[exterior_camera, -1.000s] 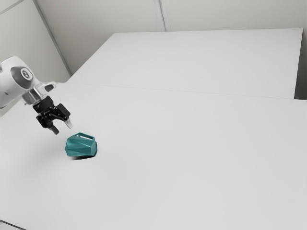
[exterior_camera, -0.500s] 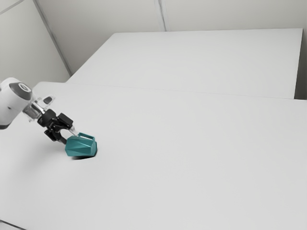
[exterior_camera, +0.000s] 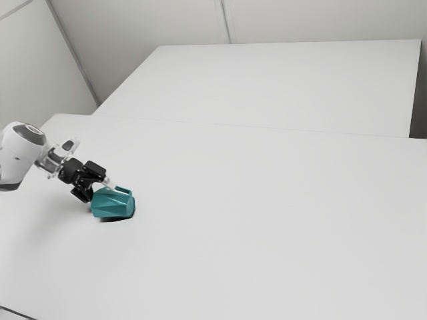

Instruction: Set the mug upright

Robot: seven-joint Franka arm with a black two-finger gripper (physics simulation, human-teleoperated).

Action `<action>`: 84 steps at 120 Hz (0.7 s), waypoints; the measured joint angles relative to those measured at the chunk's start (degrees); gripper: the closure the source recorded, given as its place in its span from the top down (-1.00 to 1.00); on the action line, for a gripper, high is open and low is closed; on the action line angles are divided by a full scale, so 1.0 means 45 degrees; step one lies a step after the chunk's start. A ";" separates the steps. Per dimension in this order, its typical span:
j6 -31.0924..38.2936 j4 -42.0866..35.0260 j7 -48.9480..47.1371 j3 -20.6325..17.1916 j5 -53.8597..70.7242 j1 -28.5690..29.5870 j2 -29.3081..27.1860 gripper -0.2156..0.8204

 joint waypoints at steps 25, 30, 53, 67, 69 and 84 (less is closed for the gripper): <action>-0.0151 0.0019 -0.0124 -0.0071 -0.0311 0.0026 -0.0011 -0.02; -0.0174 0.0019 -0.0139 -0.0072 -0.0376 0.0027 -0.0017 -0.13; -0.0316 0.0020 -0.0178 -0.0090 -0.0621 0.0018 -0.0049 -0.56; -0.0437 0.0028 -0.0177 -0.0097 -0.0757 0.0011 -0.0075 -0.71; -0.0455 0.0026 -0.0173 -0.0101 -0.0771 0.0009 -0.0082 -0.73; -0.0572 0.0004 -0.0133 -0.0156 -0.0884 0.0023 -0.0143 -0.83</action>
